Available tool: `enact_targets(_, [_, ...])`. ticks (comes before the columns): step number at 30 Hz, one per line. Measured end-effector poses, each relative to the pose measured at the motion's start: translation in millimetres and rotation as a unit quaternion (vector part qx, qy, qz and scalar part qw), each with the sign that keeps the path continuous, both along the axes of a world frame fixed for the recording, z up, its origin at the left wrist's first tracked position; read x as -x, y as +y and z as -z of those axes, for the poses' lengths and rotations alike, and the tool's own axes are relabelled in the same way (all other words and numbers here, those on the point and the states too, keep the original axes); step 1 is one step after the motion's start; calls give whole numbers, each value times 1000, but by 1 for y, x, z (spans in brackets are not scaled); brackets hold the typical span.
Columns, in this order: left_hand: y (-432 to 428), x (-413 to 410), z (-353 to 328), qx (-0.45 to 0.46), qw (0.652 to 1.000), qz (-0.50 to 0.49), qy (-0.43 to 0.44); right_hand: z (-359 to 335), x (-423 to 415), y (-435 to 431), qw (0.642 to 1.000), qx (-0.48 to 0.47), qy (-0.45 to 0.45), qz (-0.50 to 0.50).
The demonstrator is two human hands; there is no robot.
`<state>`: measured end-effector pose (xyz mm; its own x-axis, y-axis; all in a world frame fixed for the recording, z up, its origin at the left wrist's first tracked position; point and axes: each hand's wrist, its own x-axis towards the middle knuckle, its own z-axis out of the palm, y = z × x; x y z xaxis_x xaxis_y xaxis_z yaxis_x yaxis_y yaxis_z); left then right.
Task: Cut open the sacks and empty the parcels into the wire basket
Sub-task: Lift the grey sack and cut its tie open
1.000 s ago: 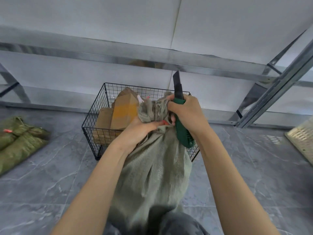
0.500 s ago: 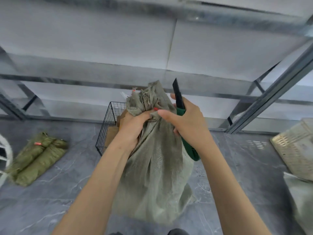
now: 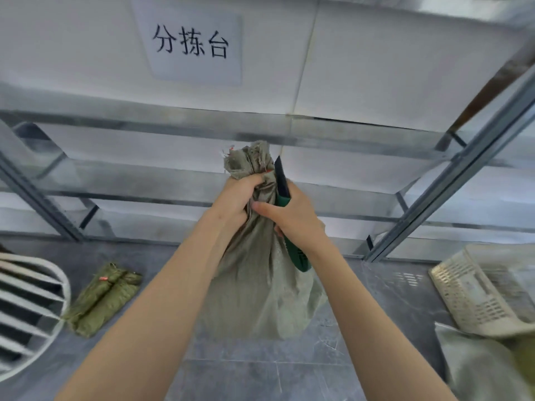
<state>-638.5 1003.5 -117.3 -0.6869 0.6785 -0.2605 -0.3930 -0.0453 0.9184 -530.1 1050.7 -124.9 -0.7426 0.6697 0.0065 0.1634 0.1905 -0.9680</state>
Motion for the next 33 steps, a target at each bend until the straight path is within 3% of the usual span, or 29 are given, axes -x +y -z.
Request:
enact_targets(6, [-1, -1, -61, 29, 994, -23, 101, -49, 10, -12, 997, -32, 11, 65])
enact_targets(14, [-13, -4, -106, 20, 981, 85, 171, -79, 27, -18, 977, -32, 22, 208])
enact_targets(20, [-37, 8, -113, 108, 903, 126, 395, -106, 31, -2, 956, 105, 76, 263])
enact_targets(28, [-68, 5, -76, 101, 791, -12, 604, -136, 43, 12, 917, 225, 158, 289])
enact_targets(33, [-84, -19, -34, 116, 811, -57, 571, -141, 49, 24, 918, 226, 162, 282])
